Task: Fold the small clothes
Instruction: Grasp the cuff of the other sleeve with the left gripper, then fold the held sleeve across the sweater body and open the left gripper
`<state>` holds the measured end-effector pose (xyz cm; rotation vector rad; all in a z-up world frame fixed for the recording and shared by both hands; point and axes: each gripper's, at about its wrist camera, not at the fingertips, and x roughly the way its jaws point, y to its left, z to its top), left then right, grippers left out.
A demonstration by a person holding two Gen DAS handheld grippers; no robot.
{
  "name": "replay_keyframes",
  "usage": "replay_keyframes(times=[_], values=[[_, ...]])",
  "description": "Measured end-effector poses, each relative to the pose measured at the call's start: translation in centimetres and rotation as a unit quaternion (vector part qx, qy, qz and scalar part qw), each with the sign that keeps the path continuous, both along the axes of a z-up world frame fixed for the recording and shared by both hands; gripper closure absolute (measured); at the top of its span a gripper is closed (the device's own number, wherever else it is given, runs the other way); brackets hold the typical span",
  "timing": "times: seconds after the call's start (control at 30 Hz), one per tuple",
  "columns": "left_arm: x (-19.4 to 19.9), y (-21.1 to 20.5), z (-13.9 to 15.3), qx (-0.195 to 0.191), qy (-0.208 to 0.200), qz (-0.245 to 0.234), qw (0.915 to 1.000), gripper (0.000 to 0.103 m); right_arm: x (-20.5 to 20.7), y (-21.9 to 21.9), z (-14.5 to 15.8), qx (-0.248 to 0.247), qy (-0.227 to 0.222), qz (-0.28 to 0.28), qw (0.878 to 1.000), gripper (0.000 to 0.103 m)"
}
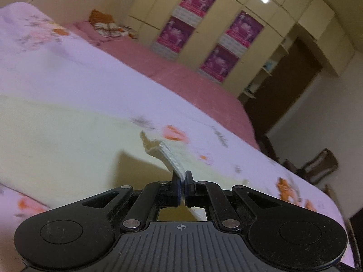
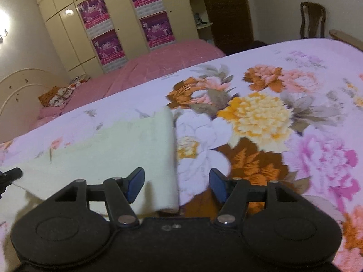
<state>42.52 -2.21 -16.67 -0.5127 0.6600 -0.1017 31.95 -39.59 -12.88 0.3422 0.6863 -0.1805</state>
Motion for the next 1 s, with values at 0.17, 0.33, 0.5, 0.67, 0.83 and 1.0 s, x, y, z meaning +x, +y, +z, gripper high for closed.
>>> replay_keyframes(times=[0.17,0.33,0.5,0.67,0.83,1.0], values=[[-0.1,1.7,-1.4,0.019,0.01,0.018,0.9996,0.1,1.7,1.7,-1.1,0.011,0.016,0.024,1.0,0.041],[0.8,2.1,-3.8,0.053,0.046,0.01,0.9975,0.1,2.9,2.6,-2.0,0.013,0.037,0.032,0.999,0.049],[-0.1,2.0,-2.8,0.089,0.036,0.003,0.9954,0.092,2.6,2.3,-2.0,-0.037,0.046,0.018,0.998,0.089],[-3.3,3.6,-0.4,0.089,0.005,0.045,0.995,0.053,2.0,3.3,-0.9,-0.093,0.033,0.024,0.995,0.083],[-2.0,2.3,-0.1,0.082,0.006,0.009,0.9965,0.052,2.7,5.8,0.1,-0.087,0.009,0.083,0.993,0.076],[0.4,1.2,-2.5,0.108,0.046,-0.014,0.993,0.052,3.7,7.5,-1.3,-0.098,0.039,0.107,0.989,0.073]])
